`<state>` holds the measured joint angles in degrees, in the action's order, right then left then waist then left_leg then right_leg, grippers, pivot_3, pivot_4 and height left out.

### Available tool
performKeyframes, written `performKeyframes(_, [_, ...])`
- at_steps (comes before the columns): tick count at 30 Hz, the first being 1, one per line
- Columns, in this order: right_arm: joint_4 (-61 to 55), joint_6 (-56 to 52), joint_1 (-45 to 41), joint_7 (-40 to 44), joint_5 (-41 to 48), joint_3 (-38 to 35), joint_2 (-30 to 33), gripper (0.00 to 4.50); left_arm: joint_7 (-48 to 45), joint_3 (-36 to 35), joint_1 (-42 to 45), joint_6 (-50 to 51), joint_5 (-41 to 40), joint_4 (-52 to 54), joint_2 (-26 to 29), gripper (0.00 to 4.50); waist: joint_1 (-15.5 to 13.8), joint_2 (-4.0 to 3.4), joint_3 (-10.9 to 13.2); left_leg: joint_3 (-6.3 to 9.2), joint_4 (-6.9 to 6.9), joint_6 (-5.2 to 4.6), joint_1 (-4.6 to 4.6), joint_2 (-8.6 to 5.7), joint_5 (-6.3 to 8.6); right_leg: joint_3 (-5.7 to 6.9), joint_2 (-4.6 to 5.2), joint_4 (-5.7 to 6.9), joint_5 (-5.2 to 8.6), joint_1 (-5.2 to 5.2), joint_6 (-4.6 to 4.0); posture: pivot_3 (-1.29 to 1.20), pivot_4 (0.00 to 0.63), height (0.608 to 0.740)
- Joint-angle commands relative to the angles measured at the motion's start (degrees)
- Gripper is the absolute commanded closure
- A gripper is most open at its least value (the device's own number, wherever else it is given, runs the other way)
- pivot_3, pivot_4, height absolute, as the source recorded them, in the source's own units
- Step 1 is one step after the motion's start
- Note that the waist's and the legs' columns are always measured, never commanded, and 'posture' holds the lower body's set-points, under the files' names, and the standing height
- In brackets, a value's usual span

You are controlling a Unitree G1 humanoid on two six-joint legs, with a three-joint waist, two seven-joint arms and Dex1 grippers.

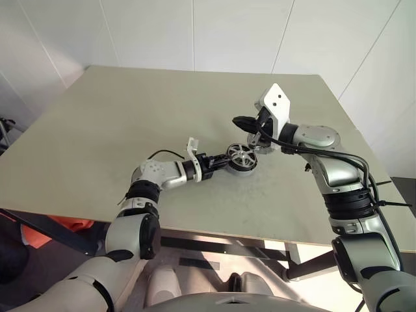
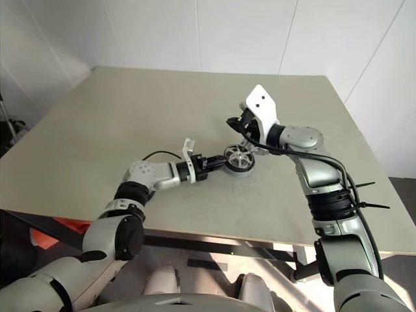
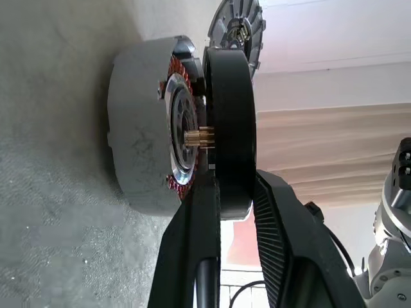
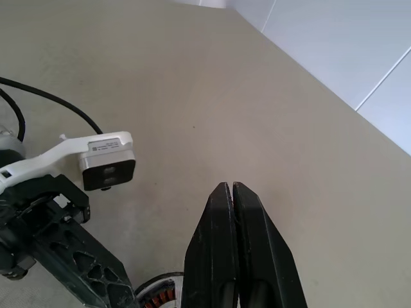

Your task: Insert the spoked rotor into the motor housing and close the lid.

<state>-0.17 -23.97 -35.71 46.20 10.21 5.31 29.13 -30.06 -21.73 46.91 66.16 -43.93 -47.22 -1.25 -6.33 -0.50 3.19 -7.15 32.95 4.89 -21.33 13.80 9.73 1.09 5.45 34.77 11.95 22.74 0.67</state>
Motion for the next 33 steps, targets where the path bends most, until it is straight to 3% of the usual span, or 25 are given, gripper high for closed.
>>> performKeyframes(1, [-1.93,0.89,-0.71,0.26,0.30,-0.32,0.35,4.50,-1.64,0.05,0.75,-0.04,-0.72,2.06,-0.30,3.98,0.06,0.00,0.00,0.00,-0.01,0.00,0.01,0.00,0.00,0.00,0.00,0.00,0.00,0.00,0.00,0.00,0.000,0.740])
performKeyframes(22, [-1.51,1.21,-0.67,0.22,-0.23,0.11,0.28,4.50,0.90,0.28,1.60,-6.38,3.86,-3.11,-0.49,3.98,0.13,0.00,0.00,0.00,-0.01,0.00,0.16,0.00,0.00,-0.01,0.00,0.01,0.00,-0.14,0.00,0.00,0.000,0.740])
performKeyframes(23, [-1.51,1.23,-0.67,0.25,-0.22,0.16,0.28,4.50,0.76,0.32,1.61,-6.18,3.90,-3.12,-0.44,3.34,0.14,0.00,0.00,0.00,-0.02,0.00,0.16,0.00,0.00,-0.01,0.00,0.01,0.00,-0.14,0.00,0.00,0.000,0.740])
performKeyframes(24, [-1.47,1.24,-0.70,0.36,-0.15,0.22,0.23,4.50,1.10,-0.15,1.75,-5.97,3.69,-3.32,-0.30,3.14,0.13,0.00,0.00,0.00,-0.02,0.00,0.17,0.00,0.00,-0.01,0.00,0.01,0.00,-0.15,0.00,0.00,0.000,0.740])
performKeyframes(33, [-0.90,1.32,-0.57,0.82,-0.05,0.85,-0.07,4.50,1.19,-1.03,1.70,-5.19,3.50,0.15,3.93,3.14,0.71,0.00,0.00,0.00,-0.10,0.00,0.30,0.01,0.00,-0.02,-0.02,0.01,0.00,-0.23,0.00,0.00,0.000,0.740])
